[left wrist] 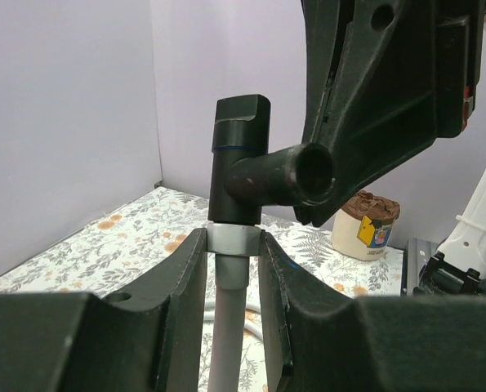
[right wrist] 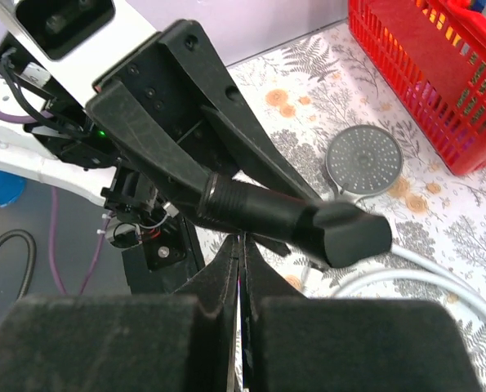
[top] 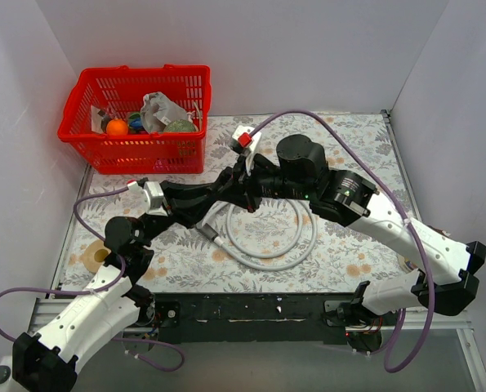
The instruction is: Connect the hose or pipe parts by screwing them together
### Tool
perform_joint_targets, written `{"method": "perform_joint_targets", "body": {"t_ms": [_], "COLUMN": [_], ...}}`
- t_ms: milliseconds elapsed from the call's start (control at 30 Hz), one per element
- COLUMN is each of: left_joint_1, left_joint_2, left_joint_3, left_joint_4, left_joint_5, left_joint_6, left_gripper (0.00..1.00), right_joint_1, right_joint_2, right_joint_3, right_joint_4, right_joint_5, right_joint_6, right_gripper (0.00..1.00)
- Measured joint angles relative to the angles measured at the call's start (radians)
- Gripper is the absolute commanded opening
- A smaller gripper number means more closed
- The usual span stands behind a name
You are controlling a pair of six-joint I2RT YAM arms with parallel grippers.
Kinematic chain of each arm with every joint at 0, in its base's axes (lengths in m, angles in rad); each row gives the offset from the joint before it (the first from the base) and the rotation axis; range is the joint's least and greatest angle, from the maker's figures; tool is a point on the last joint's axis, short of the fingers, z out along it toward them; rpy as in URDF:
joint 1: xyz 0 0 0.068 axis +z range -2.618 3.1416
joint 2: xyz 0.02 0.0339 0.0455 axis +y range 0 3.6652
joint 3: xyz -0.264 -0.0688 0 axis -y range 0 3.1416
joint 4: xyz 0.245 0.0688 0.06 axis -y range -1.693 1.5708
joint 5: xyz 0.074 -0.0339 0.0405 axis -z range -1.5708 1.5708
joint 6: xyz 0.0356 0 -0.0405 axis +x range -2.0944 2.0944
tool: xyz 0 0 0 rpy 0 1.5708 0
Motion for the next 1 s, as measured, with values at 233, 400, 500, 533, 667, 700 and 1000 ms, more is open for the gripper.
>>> {"method": "perform_joint_targets", "body": {"t_ms": [233,400,500,533,667,700,1000], "left_joint_1": [0.000,0.000,0.000,0.002,0.003,0.003,0.003], "left_joint_2": [0.001,0.002,0.003,0.003,0.002,0.002,0.002], "left_joint_3": [0.000,0.000,0.000,0.000,0.000,0.000,0.000], "left_joint_4": [0.000,-0.001,-0.002,-0.004,-0.009,-0.010,-0.045], "left_joint_5": [0.034,0.074,0.101,0.108,0.148,0.162,0.284], "left_joint_6": [0.004,0.004,0.003,0.003,0.003,0.003,-0.055], "left_gripper": [0.00,0.00,0.00,0.00,0.00,0.00,0.00], "right_joint_1": [0.029,0.044,0.048,0.050,0.052,0.052,0.047], "right_joint_2": [0.051,0.100,0.140,0.150,0.174,0.179,0.299], "right_joint_3": [0.026,0.076,0.148,0.170,0.234,0.249,0.533], "right_joint_4": [0.045,0.051,0.037,0.031,0.003,-0.006,-0.121], "right_joint_5": [0.002,0.037,0.059,0.065,0.096,0.106,0.171], "right_joint_6": [0.000,-0.006,-0.012,-0.014,-0.034,-0.040,-0.138], "right_gripper": [0.01,0.01,0.01,0.01,0.01,0.01,0.01]}}
